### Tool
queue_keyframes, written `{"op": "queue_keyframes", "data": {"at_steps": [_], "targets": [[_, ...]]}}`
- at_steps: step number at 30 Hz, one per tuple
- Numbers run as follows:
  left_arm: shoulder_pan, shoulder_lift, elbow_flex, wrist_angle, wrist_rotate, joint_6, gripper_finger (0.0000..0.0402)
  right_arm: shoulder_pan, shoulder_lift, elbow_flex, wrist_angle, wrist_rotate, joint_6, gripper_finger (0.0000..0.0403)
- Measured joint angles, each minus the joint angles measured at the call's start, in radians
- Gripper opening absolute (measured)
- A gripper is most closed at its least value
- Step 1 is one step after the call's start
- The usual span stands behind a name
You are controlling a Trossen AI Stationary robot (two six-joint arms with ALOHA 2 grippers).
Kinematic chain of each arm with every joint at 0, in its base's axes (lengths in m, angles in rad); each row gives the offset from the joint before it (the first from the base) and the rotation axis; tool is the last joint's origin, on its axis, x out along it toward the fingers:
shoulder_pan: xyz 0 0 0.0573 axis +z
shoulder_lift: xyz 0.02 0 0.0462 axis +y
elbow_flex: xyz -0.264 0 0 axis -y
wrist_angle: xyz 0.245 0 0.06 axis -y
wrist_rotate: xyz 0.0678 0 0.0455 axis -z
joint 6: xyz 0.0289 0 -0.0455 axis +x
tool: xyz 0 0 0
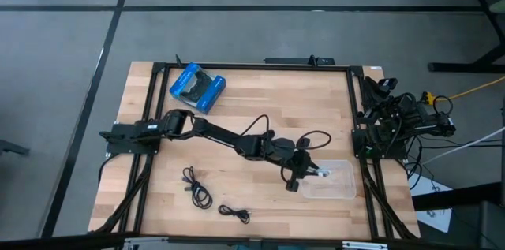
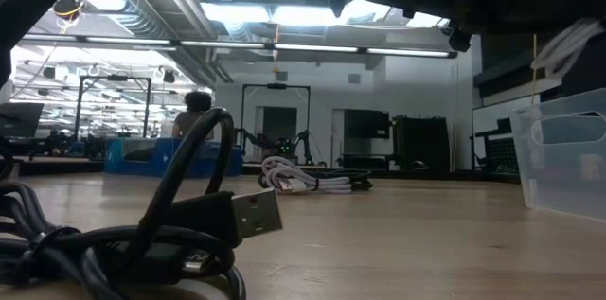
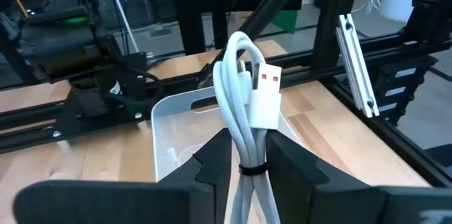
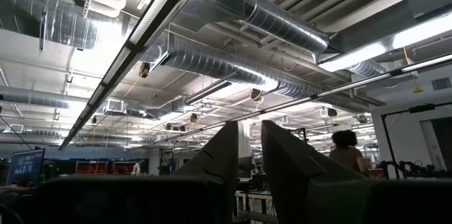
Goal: Pick and place USB-C Cables
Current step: Put the top white charger cable into the transparent container, then put the white charger cable into the transparent container
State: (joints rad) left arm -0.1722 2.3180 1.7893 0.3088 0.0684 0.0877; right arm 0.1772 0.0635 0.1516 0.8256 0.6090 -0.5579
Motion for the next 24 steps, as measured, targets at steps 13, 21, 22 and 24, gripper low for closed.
{"op": "queue_keyframes", "data": {"at_steps": [13,21,22,24], "targets": [[0.002,0.000,0.000,0.000,0.001,-0.006,0.0105,0.000,0.000,0.000,0.000,0.000,0.000,0.0068],[0.008,0.000,0.000,-0.013,0.021,-0.029,0.0109,0.000,0.000,0.000,0.000,0.000,0.000,0.0068],[0.008,0.000,0.000,-0.012,0.020,-0.029,0.0111,0.000,0.000,0.000,0.000,0.001,0.000,0.0068],[0.008,0.000,0.000,-0.011,0.002,-0.029,0.0112,0.000,0.000,0.000,0.000,0.001,0.000,0.0068]]}}
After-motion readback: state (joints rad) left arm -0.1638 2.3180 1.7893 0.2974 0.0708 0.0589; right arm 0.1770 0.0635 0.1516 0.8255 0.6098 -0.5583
